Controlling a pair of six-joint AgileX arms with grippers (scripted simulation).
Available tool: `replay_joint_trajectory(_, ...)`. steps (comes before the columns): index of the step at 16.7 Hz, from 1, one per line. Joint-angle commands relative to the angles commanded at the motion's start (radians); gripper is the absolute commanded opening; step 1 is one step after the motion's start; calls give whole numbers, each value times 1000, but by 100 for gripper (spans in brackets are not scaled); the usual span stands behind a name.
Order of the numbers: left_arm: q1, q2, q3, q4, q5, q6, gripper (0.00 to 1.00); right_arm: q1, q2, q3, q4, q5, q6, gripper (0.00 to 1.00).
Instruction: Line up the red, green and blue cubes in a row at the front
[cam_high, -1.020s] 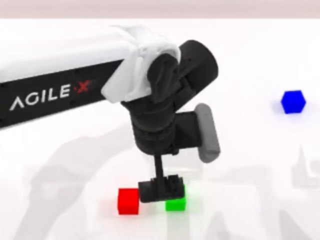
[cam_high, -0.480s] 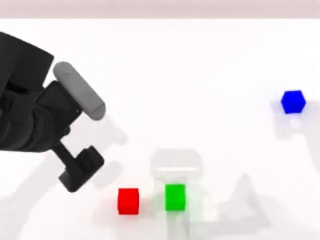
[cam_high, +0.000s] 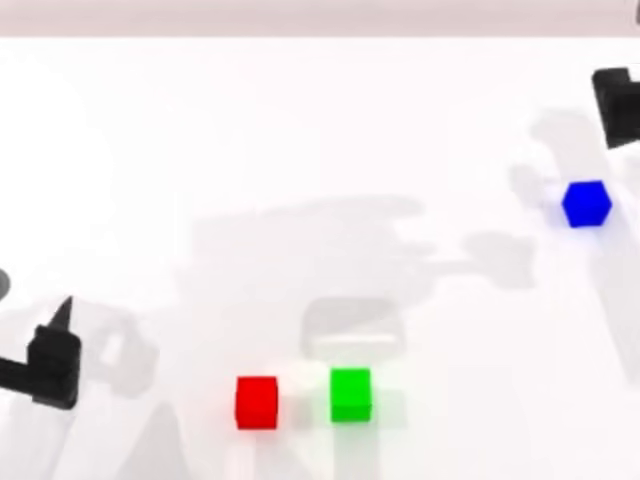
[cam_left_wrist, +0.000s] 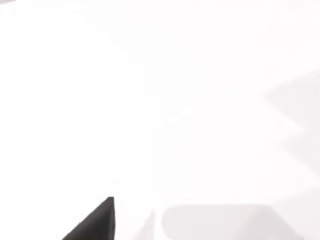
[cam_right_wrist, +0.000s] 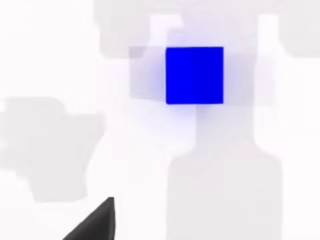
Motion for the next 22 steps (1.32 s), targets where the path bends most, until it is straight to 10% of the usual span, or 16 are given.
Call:
replay_joint_trajectory(9,181,-416,-283,311,12,-161,100,19,514,499,-285,-3,6,100)
replay_joint_trajectory(22,185,-428,-288,320,12,-165,100,19,562,356,-92,-3,6,100)
